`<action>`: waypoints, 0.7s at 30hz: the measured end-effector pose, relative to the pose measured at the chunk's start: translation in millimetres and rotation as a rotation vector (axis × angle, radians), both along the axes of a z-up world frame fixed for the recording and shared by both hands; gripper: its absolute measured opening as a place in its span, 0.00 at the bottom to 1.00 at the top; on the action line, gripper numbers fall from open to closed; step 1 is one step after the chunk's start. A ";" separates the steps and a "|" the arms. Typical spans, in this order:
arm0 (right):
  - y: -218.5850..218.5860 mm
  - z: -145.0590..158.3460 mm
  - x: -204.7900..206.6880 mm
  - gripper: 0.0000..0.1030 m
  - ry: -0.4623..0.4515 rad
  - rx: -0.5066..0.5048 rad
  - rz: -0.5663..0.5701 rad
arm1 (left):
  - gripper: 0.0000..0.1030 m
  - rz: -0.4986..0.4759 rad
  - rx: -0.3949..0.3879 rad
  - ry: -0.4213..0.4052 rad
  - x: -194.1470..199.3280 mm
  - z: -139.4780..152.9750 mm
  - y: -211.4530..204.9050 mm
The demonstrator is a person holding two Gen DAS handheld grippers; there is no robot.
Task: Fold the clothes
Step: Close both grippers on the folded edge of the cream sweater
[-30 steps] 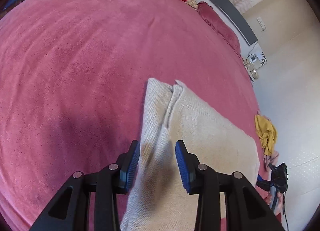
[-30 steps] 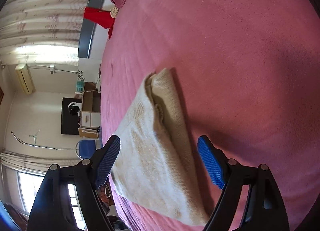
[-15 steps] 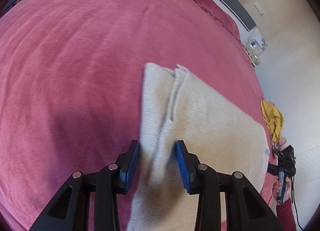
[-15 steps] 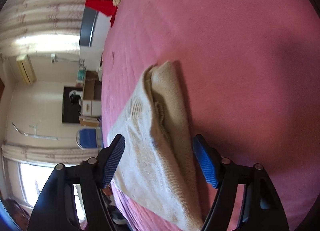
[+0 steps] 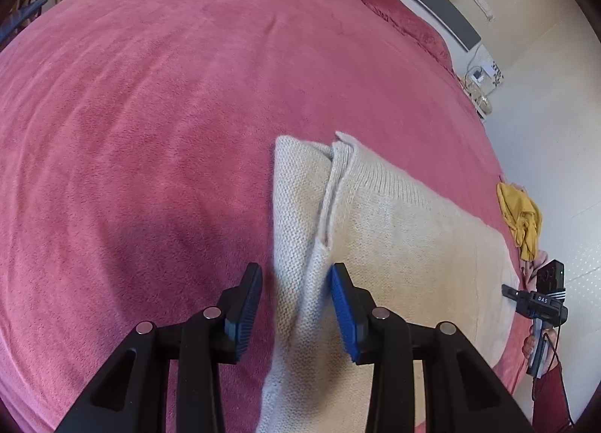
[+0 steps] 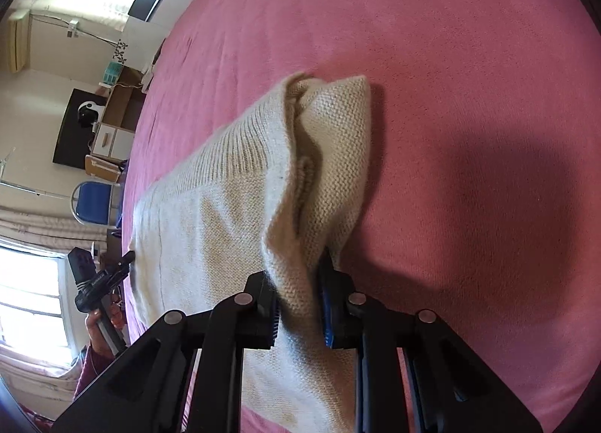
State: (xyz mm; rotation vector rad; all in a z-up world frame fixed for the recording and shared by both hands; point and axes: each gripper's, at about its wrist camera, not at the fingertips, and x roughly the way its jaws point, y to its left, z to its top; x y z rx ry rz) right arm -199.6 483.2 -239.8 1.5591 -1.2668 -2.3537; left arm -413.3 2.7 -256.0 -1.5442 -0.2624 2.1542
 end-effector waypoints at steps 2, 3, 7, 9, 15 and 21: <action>-0.6 -0.5 -0.4 0.17 0.003 -0.008 0.002 | 0.37 -0.013 -0.014 -0.002 -2.5 1.2 2.4; 0.2 -1.2 0.4 0.17 0.002 -0.016 0.001 | 0.37 -0.016 -0.024 -0.008 -4.9 2.6 4.2; 0.5 -8.2 -2.2 0.30 0.007 -0.094 0.012 | 0.34 -0.047 -0.024 -0.025 -4.9 4.0 15.1; -0.4 -9.9 -1.9 0.49 0.022 -0.119 0.024 | 0.21 -0.044 -0.021 -0.024 -0.7 5.5 19.7; -17.1 0.1 -10.0 0.20 -0.026 0.037 0.051 | 0.10 -0.010 -0.033 0.028 8.8 15.0 33.3; -26.6 10.4 -9.1 0.18 0.007 0.079 0.029 | 0.10 0.098 0.072 0.095 29.2 36.8 28.2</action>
